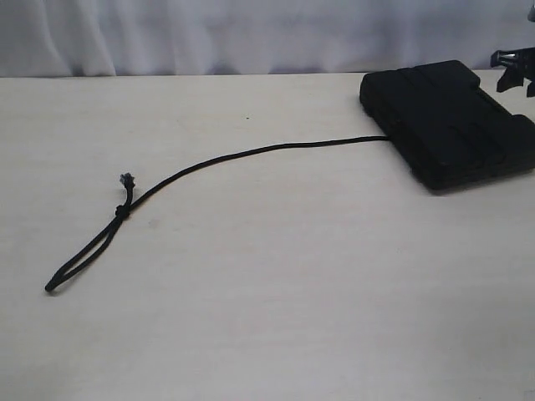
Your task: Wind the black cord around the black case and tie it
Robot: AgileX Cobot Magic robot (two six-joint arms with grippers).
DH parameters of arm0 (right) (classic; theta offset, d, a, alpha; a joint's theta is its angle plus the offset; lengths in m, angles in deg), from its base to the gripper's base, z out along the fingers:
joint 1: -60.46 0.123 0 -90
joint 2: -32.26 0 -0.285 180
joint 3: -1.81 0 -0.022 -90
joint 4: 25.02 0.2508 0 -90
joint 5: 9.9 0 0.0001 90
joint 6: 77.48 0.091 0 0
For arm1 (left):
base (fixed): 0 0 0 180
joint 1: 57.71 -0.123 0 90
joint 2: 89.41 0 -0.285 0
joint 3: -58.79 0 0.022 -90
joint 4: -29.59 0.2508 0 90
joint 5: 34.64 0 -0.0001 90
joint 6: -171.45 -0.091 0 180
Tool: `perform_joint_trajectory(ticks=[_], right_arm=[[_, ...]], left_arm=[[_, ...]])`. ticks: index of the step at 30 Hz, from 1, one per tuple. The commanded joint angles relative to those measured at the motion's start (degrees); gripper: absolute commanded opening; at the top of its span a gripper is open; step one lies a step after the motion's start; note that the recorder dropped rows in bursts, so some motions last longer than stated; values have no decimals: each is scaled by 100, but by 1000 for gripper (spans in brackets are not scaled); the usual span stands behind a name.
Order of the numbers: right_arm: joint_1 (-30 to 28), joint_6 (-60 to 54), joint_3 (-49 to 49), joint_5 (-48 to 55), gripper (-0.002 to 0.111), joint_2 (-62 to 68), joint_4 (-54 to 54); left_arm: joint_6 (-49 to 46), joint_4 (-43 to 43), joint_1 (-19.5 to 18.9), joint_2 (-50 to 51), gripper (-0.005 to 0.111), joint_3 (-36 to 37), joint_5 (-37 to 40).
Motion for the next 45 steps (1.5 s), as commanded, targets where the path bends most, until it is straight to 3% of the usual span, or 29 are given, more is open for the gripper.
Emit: perform_joint_trajectory(ticks=[1,14,21,34,45], right_arm=[[-5,-77,602,207,51,400,7],[108,-243,730,356,49,911,-39],[282,-332,950,628,4,716,-48],[757,-325,1127,1724,4,-296,-33],[1719,-252,1127,1755,4,-788,-12]], left_arm=[[5,-28,47,-14,0,19,-48],[5,-28,47,-14,0,19,-48],[5,-28,47,-14,0,19,-48],[5,-15,47,-14,0,19,-48],[5,-15,47,-14,0,19,-48]])
